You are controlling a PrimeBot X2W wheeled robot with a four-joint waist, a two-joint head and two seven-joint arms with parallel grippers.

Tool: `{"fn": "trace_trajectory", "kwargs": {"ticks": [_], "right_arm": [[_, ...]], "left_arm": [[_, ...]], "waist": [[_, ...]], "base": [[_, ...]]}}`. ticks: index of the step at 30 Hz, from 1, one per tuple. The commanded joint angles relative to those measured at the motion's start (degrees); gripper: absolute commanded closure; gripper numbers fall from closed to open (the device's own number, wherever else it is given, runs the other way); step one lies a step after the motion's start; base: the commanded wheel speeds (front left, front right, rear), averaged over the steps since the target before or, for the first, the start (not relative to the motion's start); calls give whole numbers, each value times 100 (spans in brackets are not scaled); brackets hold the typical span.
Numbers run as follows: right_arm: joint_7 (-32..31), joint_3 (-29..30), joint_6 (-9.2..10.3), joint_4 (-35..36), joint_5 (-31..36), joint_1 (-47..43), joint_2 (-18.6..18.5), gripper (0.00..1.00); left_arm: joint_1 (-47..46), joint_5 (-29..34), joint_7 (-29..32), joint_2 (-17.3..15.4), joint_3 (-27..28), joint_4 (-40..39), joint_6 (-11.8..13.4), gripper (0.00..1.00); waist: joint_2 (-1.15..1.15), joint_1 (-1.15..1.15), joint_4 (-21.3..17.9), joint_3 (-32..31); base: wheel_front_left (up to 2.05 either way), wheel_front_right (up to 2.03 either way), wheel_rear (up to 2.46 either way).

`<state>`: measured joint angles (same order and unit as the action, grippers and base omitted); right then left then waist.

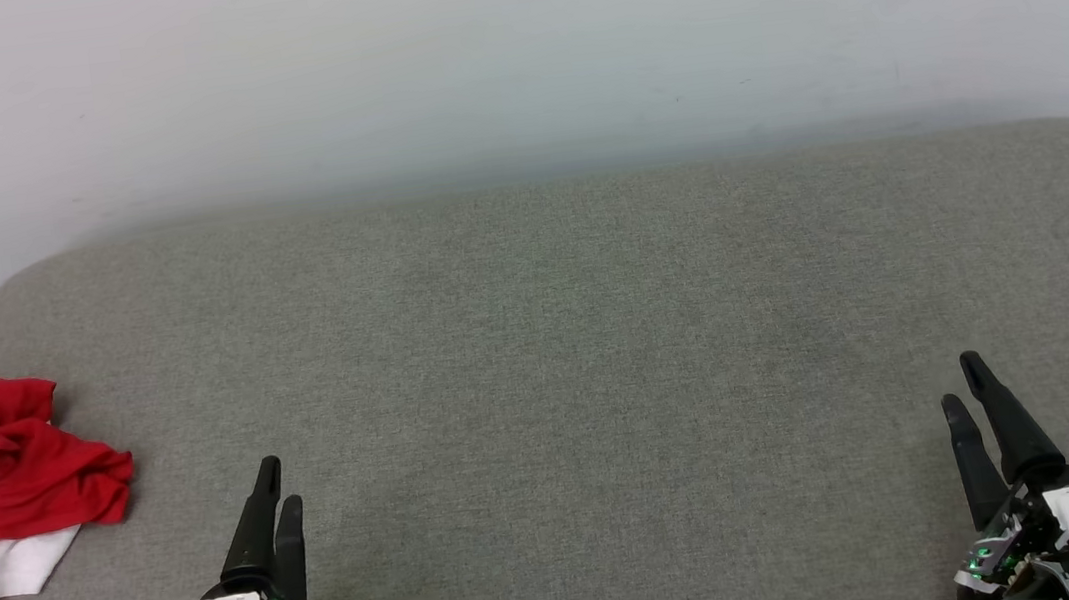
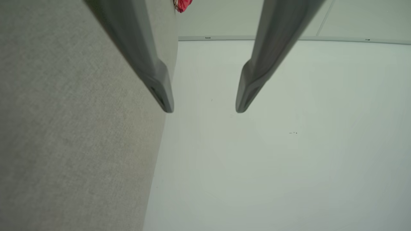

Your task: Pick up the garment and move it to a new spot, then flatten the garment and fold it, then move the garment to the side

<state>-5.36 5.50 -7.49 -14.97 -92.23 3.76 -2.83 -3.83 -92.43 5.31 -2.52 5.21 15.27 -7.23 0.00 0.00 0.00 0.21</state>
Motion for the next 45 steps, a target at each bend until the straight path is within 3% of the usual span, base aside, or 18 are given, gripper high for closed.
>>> {"fn": "trace_trajectory", "kwargs": {"ticks": [1,16,22,45], "right_arm": [[67,-52,0,179,40,86,-9,0],[477,-334,0,678,238,26,-102,0],[624,-426,0,831,638,-1,-192,0],[1070,-176,0,1067,4272,-99,-28,0]], "left_arm": [[-142,13,-59,-17,-66,-169,-11,0],[-169,140,-458,-31,-442,-672,-15,0],[-170,463,-618,-97,-585,-860,-17,0],[-54,3351,-1066,-30,-526,-1079,-24,0]], "waist": [[0,0,0,1],[0,0,1,2],[0,0,-3,4],[0,0,3,-17]], "base": [[0,0,0],[0,0,0],[0,0,0],[0,0,0]]}}
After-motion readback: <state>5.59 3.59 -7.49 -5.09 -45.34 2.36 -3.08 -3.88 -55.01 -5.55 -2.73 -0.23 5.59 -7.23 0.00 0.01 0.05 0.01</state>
